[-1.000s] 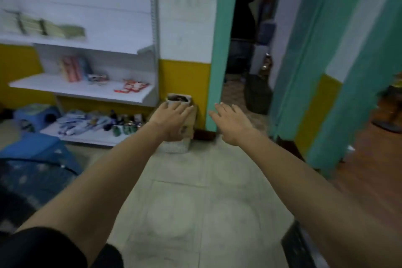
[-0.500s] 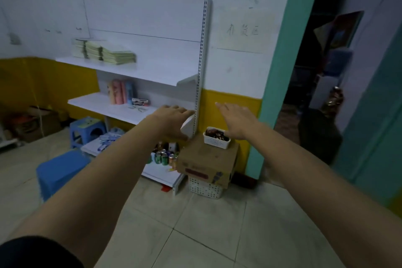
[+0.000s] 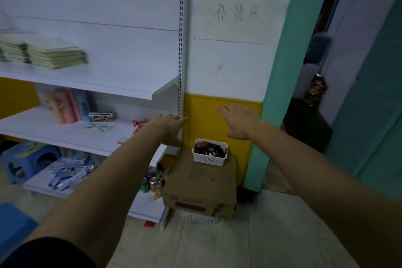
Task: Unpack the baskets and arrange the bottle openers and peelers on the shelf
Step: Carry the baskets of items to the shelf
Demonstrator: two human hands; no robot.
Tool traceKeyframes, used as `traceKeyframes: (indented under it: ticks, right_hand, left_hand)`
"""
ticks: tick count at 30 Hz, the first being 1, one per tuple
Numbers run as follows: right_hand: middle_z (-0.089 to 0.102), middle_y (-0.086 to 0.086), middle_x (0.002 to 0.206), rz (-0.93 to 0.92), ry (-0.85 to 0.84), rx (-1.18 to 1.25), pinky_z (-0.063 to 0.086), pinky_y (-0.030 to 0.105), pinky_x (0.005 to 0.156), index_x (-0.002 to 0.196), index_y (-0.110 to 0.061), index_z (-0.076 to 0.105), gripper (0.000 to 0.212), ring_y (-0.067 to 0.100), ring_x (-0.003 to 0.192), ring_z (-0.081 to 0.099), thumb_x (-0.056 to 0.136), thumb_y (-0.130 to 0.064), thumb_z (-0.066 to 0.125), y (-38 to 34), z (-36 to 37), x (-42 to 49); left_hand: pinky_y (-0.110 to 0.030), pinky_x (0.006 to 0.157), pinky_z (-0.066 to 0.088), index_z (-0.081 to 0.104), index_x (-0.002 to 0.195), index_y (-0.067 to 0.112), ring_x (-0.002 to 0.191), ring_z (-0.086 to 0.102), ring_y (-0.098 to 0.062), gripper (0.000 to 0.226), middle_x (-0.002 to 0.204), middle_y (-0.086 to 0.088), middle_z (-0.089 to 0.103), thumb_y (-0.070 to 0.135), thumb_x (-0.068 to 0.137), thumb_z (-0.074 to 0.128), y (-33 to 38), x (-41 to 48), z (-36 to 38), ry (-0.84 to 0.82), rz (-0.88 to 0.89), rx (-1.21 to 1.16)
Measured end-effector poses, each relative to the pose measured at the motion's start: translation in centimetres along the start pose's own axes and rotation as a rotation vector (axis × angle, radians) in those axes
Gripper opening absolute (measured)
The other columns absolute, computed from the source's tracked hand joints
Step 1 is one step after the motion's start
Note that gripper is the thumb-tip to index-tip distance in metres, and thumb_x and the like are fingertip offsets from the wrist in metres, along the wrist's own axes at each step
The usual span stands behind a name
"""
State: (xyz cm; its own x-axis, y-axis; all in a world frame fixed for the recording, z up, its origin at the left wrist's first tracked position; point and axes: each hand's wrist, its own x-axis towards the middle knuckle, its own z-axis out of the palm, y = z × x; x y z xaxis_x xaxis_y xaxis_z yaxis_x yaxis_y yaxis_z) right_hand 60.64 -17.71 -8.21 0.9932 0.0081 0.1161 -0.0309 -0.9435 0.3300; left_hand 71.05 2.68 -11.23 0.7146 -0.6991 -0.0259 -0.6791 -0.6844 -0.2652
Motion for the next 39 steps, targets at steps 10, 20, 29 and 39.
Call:
traceKeyframes:
  ticks: [10, 20, 29, 39]
  right_hand:
    - [0.032, 0.013, 0.148, 0.041, -0.158, 0.186, 0.037, 0.045, 0.105, 0.15, -0.016, 0.016, 0.084, 0.031, 0.134, 0.034, 0.085, -0.032, 0.067, 3.4, 14.8, 14.8]
    - [0.031, 0.011, 0.148, 0.052, -0.514, 0.406, 0.037, 0.042, 0.105, 0.15, -0.018, 0.017, 0.078, 0.031, 0.131, 0.035, 0.087, -0.026, 0.064, 8.4, 35.9, 27.3]
    - [0.05, 0.023, 0.127, 0.266, -0.678, 1.018, 0.043, 0.013, 0.085, 0.127, 0.008, 0.044, 0.045, 0.023, 0.115, 0.053, 0.085, 0.008, 0.061, 11.0, 46.6, 29.5]
    - [0.046, 0.021, 0.133, 0.813, -0.639, 1.381, 0.036, -0.001, 0.074, 0.138, 0.006, 0.034, 0.058, 0.016, 0.108, 0.045, 0.088, 0.001, 0.063, 11.5, 53.3, 33.2]
  left_hand:
    - [-0.048, 0.108, 0.031, 0.006, 0.151, 0.024, 0.14, 0.027, -0.03, 0.095, 0.156, -0.009, 0.021, 0.064, 0.081, 0.055, -3.0, 17.6, 9.4, -0.174, 0.087, -0.055]
    - [-0.046, 0.108, 0.035, 0.007, 0.151, 0.014, 0.137, 0.033, -0.032, 0.09, 0.154, -0.014, 0.025, 0.057, 0.087, 0.053, -3.0, 35.9, 23.5, -0.505, 0.057, -0.185]
    - [-0.042, 0.102, 0.037, 0.005, 0.152, 0.014, 0.135, 0.034, -0.032, 0.085, 0.152, -0.013, 0.028, 0.054, 0.091, 0.049, -2.5, 43.7, 33.8, -0.742, 0.089, -0.309]
    - [-0.035, 0.103, 0.032, 0.006, 0.152, 0.012, 0.141, 0.026, -0.029, 0.107, 0.157, -0.01, 0.018, 0.048, 0.076, 0.072, -2.6, 51.6, 45.5, -0.66, -0.58, -1.307]
